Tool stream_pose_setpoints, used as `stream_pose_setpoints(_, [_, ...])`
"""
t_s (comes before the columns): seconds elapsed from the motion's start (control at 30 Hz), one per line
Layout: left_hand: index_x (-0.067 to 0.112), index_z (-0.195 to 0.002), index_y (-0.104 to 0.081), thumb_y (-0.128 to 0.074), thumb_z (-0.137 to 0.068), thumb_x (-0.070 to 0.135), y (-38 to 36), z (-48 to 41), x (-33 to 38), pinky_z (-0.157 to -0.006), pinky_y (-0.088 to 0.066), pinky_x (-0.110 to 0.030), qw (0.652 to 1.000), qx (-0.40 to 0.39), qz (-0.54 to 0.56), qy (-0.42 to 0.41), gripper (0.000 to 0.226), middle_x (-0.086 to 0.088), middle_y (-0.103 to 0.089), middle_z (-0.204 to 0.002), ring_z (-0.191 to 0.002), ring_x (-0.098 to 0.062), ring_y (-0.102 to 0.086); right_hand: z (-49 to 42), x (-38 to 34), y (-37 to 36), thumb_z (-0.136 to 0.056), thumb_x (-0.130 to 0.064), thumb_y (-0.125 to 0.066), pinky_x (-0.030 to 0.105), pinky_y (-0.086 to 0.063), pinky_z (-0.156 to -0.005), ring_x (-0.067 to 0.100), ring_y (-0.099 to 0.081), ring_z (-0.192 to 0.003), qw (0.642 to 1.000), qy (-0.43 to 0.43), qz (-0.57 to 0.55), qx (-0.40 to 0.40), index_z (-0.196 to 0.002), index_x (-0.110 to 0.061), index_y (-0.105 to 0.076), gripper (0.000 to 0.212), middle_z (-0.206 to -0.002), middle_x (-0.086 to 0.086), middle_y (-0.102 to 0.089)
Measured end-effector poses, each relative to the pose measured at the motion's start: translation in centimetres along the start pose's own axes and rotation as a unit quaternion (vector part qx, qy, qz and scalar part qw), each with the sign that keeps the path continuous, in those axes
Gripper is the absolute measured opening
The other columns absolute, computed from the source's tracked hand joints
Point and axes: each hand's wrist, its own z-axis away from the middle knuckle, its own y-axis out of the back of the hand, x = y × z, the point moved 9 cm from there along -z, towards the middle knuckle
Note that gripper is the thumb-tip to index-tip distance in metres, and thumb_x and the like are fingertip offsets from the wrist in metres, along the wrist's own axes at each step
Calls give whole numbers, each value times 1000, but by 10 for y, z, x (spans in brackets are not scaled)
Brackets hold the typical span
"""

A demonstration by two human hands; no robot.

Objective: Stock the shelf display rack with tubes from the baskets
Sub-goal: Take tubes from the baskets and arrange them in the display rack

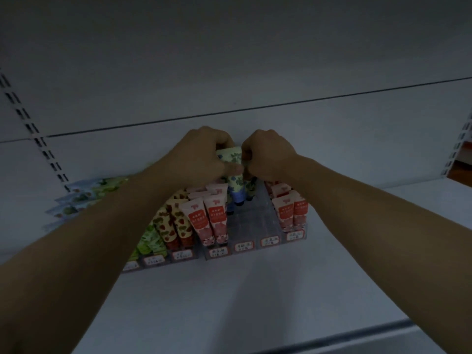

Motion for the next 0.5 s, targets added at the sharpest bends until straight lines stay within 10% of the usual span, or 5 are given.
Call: stream_pose_setpoints(0.5, [13, -94, -68, -73, -78, 38, -33, -2, 0, -70, -47, -32, 980, 16, -194, -39, 30, 3, -61, -84, -76, -17, -54, -4, -5, -11, -80, -9, -58, 26, -30, -70, 13, -35, -58, 996, 29, 80, -2, -57, -16, -32, 35, -61, -1, -34])
